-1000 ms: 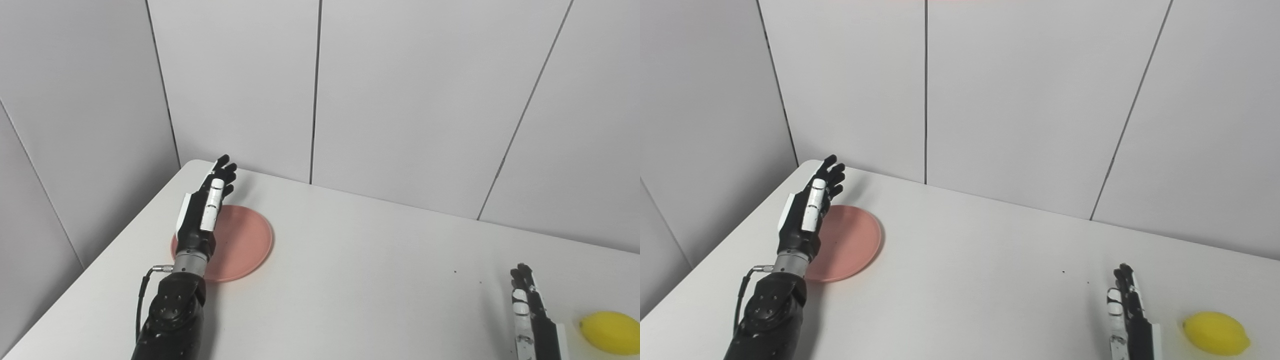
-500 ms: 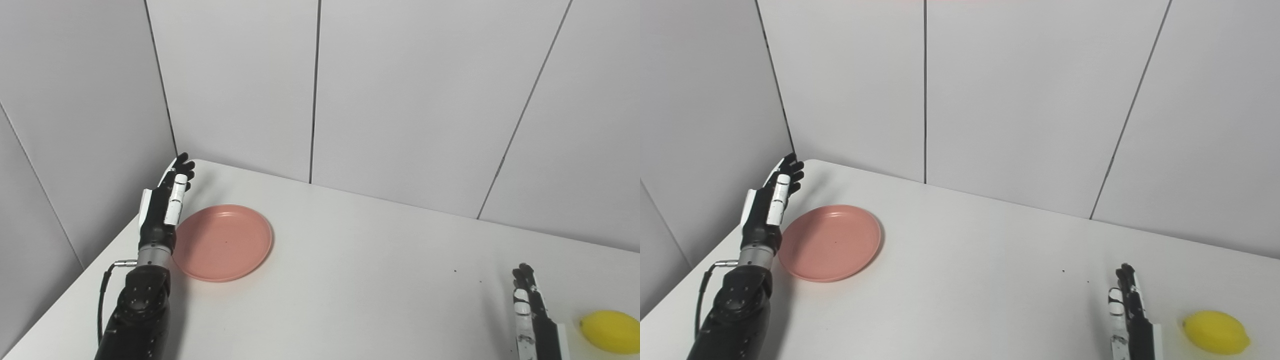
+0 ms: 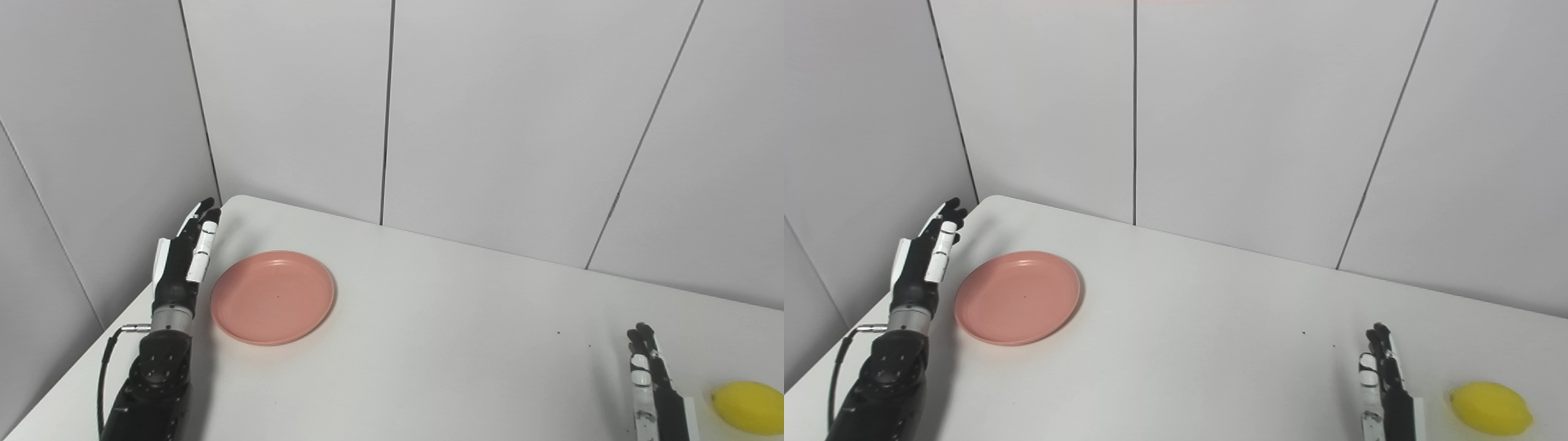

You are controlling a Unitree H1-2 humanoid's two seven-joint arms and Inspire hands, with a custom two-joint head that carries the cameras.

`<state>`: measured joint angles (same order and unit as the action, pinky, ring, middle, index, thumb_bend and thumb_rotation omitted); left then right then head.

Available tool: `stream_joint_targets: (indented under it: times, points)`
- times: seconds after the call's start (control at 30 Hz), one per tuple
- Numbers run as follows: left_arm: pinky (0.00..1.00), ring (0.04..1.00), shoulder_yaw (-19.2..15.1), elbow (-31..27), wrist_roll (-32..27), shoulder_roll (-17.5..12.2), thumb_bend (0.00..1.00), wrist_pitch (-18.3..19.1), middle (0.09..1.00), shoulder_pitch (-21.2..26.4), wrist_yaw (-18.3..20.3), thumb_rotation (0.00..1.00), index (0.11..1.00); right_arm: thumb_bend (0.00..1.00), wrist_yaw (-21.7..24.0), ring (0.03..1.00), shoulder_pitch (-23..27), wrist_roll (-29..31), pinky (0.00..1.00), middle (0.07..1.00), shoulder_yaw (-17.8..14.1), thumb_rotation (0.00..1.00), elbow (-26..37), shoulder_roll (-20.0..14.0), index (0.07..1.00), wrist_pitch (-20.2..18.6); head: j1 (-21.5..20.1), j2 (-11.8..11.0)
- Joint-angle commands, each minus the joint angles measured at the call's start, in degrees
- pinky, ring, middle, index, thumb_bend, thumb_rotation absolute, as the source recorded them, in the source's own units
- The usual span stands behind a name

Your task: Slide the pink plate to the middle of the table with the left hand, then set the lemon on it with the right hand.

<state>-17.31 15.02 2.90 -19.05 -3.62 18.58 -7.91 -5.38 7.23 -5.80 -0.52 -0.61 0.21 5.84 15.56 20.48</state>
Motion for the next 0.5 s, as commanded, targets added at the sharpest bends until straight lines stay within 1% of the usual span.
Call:
stream_joint_targets:
  times: [0.0, 0.07, 0.17, 0.23, 0.47]
  points:
    - [0.91, 0.898, 0.1, -1.0, 1.0, -1.2, 0.66, -0.1, 0.883, 0.9, -1.3, 1.0, 0.88, 0.43, 0.2, 0.965, 1.2, 0.2, 1.0, 0.936, 0.0, 1.0, 2.5, 0.0, 0.943, 0.5, 0.2, 0.3]
    - [0.92, 0.901, 0.4, -0.4, 0.9, -1.0, 0.66, 0.0, 0.887, 0.8, -1.0, 1.0, 0.879, 0.42, 0.1, 0.964, 1.1, 0.2, 1.0, 0.935, 0.0, 1.0, 2.7, 0.0, 0.942, 0.6, 0.1, 0.3]
    - [0.89, 0.894, 0.6, 0.8, 0.2, -0.7, 0.65, -0.8, 0.882, 0.9, -0.7, 1.0, 0.882, 0.43, 0.2, 0.966, 0.9, 0.1, 1.0, 0.935, 0.0, 1.0, 2.7, 0.0, 0.942, 0.9, 0.1, 0.5]
    - [0.87, 0.892, 0.9, 1.0, -0.3, -0.2, 0.65, -0.5, 0.885, 0.7, -0.4, 1.0, 0.882, 0.43, 0.0, 0.963, 0.9, 0.3, 1.0, 0.932, -0.1, 1.0, 2.7, 0.2, 0.94, 1.1, 0.1, 0.8]
    - [0.86, 0.882, 2.8, 1.6, 0.5, 0.6, 0.65, -0.8, 0.879, 0.2, -0.2, 1.0, 0.888, 0.42, -0.1, 0.959, 0.7, 0.5, 1.0, 0.931, -0.2, 1.0, 3.1, 0.3, 0.938, 0.6, 0.1, 0.7]
